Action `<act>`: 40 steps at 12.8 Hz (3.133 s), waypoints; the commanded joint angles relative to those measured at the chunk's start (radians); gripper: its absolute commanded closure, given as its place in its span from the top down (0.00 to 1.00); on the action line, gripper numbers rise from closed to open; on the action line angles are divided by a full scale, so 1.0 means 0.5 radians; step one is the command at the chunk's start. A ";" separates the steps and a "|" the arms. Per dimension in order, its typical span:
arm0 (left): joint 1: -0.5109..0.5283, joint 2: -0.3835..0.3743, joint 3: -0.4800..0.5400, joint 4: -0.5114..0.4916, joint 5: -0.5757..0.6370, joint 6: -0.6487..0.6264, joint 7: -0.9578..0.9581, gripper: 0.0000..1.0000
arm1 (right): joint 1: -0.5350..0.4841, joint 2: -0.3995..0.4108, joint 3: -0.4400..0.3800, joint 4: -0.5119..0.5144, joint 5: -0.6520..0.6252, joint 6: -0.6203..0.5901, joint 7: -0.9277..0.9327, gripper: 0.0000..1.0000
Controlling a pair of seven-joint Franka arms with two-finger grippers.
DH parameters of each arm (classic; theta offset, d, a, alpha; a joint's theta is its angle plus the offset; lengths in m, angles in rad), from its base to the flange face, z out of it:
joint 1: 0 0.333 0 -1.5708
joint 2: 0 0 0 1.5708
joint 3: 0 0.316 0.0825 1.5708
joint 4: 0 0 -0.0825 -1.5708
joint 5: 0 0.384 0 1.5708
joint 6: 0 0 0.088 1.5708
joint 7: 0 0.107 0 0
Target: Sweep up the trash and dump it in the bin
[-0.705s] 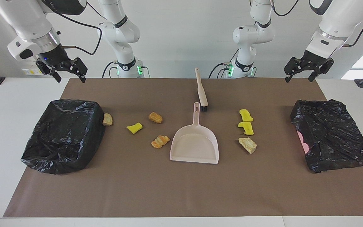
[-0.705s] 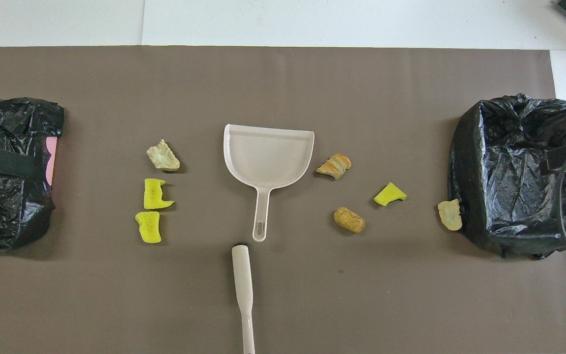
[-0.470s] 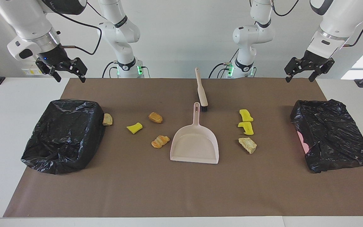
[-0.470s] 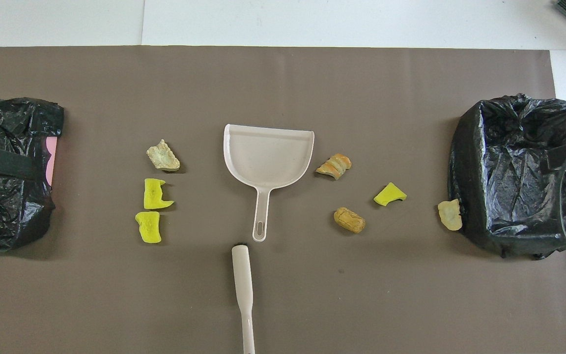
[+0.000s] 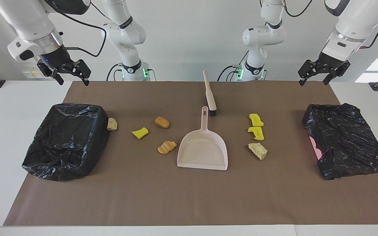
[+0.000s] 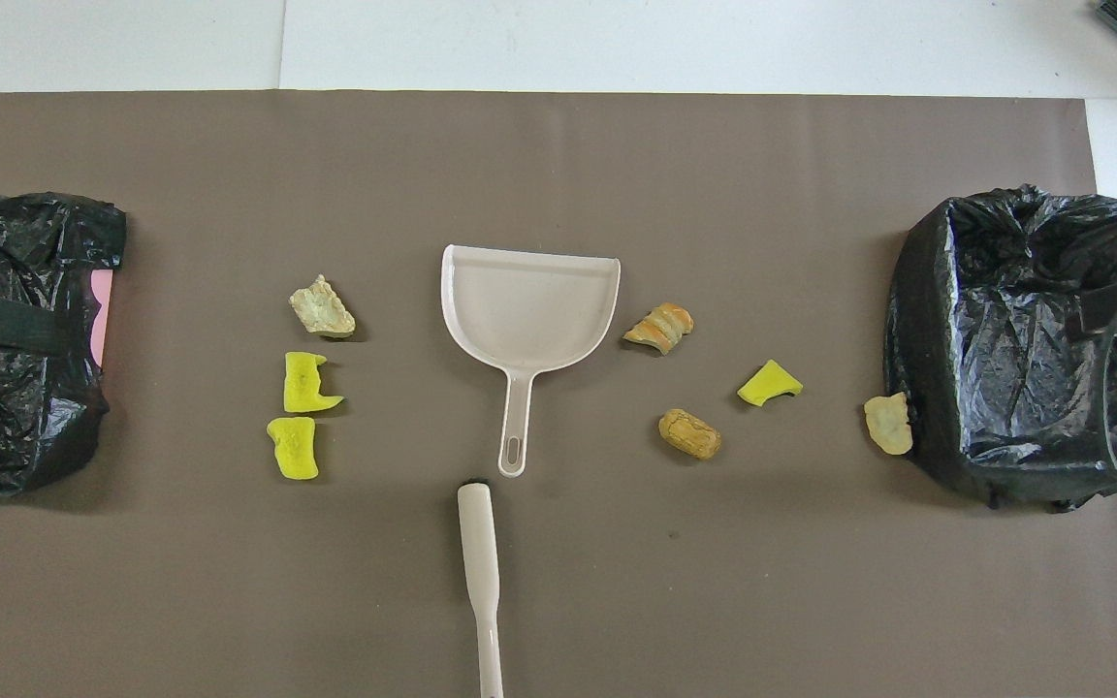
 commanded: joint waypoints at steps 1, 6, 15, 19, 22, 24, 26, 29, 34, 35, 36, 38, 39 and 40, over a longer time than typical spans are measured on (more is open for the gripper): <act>0.020 -0.052 -0.006 -0.043 -0.015 -0.031 -0.001 1.00 | 0.010 -0.017 0.021 0.003 -0.017 -0.007 0.077 1.00; 0.013 -0.052 -0.009 -0.043 -0.009 -0.037 -0.004 1.00 | 0.041 -0.027 0.021 -0.013 -0.021 0.039 0.077 1.00; 0.023 -0.055 -0.009 -0.049 -0.009 -0.037 -0.001 1.00 | 0.178 0.035 0.034 -0.019 -0.042 0.174 0.101 1.00; 0.023 -0.058 -0.009 -0.058 -0.009 -0.034 0.002 1.00 | 0.261 0.084 0.037 -0.034 -0.011 0.282 0.236 1.00; 0.023 -0.058 -0.009 -0.058 -0.009 -0.031 -0.010 1.00 | 0.319 0.160 0.037 -0.043 0.035 0.334 0.276 1.00; 0.004 -0.058 -0.009 -0.058 -0.015 -0.003 -0.026 1.00 | 0.366 0.179 0.040 -0.098 0.038 0.429 0.310 1.00; -0.008 -0.079 -0.018 -0.110 -0.028 -0.018 -0.011 1.00 | 0.427 0.231 0.040 -0.129 0.050 0.515 0.402 1.00; -0.072 -0.284 -0.028 -0.413 -0.031 0.006 -0.023 1.00 | 0.494 0.332 0.040 -0.123 0.151 0.610 0.488 1.00; -0.382 -0.616 -0.028 -0.913 -0.034 0.034 -0.032 1.00 | 0.755 0.476 0.040 -0.114 0.111 0.815 0.772 1.00; -0.446 -0.635 -0.028 -0.954 -0.046 0.034 -0.065 1.00 | 0.768 0.504 0.040 -0.108 0.108 0.861 0.855 1.00; -0.495 -0.635 -0.031 -0.990 -0.086 0.037 -0.160 1.00 | 0.822 0.534 0.043 -0.108 0.108 0.889 0.938 1.00; -0.609 -0.641 -0.028 -1.079 -0.169 0.083 -0.341 1.00 | 0.963 0.617 0.040 -0.074 0.099 0.926 1.149 1.00; -0.676 -0.656 -0.031 -1.147 -0.178 0.135 -0.403 1.00 | 1.006 0.654 0.040 -0.062 0.099 0.956 1.296 1.00; -0.753 -0.699 -0.028 -1.229 -0.196 0.223 -0.479 1.00 | 1.034 0.679 0.040 -0.050 0.096 0.978 1.413 1.00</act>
